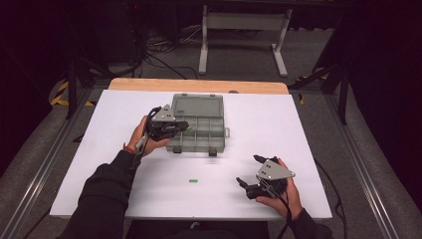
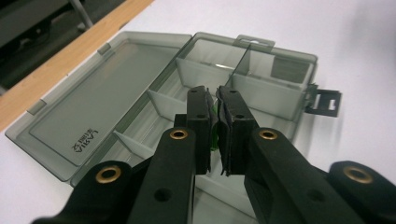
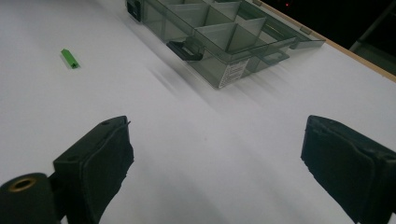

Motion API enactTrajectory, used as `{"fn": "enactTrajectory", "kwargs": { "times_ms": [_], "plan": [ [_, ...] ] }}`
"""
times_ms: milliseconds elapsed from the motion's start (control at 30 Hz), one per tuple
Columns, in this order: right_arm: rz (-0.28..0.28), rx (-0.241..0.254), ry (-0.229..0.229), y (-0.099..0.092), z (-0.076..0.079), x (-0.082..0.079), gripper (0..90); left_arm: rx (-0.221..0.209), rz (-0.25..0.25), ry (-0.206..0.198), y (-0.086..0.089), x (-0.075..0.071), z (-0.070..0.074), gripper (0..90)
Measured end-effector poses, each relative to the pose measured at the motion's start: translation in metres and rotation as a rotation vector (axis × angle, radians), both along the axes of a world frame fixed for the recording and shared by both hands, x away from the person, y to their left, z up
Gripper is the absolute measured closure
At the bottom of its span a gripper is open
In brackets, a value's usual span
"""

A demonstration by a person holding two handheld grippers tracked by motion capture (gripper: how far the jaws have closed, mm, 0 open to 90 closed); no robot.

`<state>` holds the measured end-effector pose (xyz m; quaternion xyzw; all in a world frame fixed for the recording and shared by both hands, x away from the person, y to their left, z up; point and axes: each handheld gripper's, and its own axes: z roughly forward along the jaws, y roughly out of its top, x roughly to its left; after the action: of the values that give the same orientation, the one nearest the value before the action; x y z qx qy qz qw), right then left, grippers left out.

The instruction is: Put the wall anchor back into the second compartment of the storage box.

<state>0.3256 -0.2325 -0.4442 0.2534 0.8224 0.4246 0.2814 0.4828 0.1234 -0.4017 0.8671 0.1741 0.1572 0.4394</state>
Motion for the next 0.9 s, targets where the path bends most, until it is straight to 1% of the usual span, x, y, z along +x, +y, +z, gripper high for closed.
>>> {"fn": "enactTrajectory", "kwargs": {
  "times_ms": [67, 233, 300, 333, 400, 467, 533, 567, 600, 633, 667, 733, 767, 800, 833, 900],
  "plan": [
    [0.000, 0.000, 0.000, 0.000, 0.000, 0.000, 8.9, -0.007, 0.005, 0.010, -0.002, 0.004, -0.001, 84.4],
    [0.000, 0.000, 0.001, 0.000, 0.000, 0.000, 8.9, -0.003, 0.009, 0.014, -0.010, 0.017, -0.001, 84.4],
    [-0.001, 0.003, -0.003, -0.001, 0.000, 0.000, 8.9, 0.005, 0.012, 0.020, -0.014, 0.022, 0.000, 84.4],
    [-0.001, 0.005, -0.004, -0.001, 0.001, 0.000, 8.9, 0.002, 0.013, 0.024, -0.015, 0.024, 0.000, 84.4],
    [-0.002, 0.007, -0.005, -0.002, 0.001, 0.000, 8.9, 0.018, 0.015, 0.021, -0.019, 0.028, -0.001, 84.4],
    [-0.003, 0.009, -0.006, -0.002, 0.001, 0.000, 8.9, 0.030, 0.021, 0.033, -0.022, 0.033, -0.004, 84.4],
    [-0.001, 0.009, -0.008, -0.002, 0.001, 0.000, 8.9, 0.037, 0.026, 0.035, -0.023, 0.034, -0.006, 84.4],
    [0.000, 0.009, -0.008, -0.002, 0.001, 0.000, 8.9, 0.028, 0.030, 0.049, -0.024, 0.037, -0.009, 84.4],
    [0.000, 0.009, -0.008, -0.002, 0.001, 0.000, 8.9, 0.036, 0.035, 0.051, -0.025, 0.038, -0.010, 84.4],
    [-0.002, 0.010, -0.009, -0.002, 0.002, 0.000, 8.9, 0.034, 0.043, 0.051, -0.025, 0.039, -0.012, 84.4],
    [-0.002, 0.010, -0.010, -0.002, 0.002, -0.001, 8.9, 0.040, 0.040, 0.054, -0.025, 0.040, -0.012, 84.4],
    [-0.001, 0.011, -0.011, -0.002, 0.002, -0.001, 8.9, 0.038, 0.045, 0.058, -0.025, 0.041, -0.014, 84.4],
    [-0.002, 0.011, -0.010, -0.002, 0.002, -0.001, 8.9, 0.047, 0.046, 0.060, -0.025, 0.041, -0.015, 84.4],
    [-0.002, 0.009, -0.010, -0.003, 0.002, 0.000, 8.9, 0.043, 0.054, 0.063, -0.025, 0.042, -0.016, 84.3],
    [-0.002, 0.009, -0.009, -0.002, 0.001, 0.000, 9.0, 0.042, 0.054, 0.063, -0.025, 0.042, -0.016, 84.3],
    [-0.002, 0.009, -0.009, -0.002, 0.001, 0.000, 9.1, 0.056, 0.060, 0.060, -0.025, 0.042, -0.017, 84.3]
  ]
}}
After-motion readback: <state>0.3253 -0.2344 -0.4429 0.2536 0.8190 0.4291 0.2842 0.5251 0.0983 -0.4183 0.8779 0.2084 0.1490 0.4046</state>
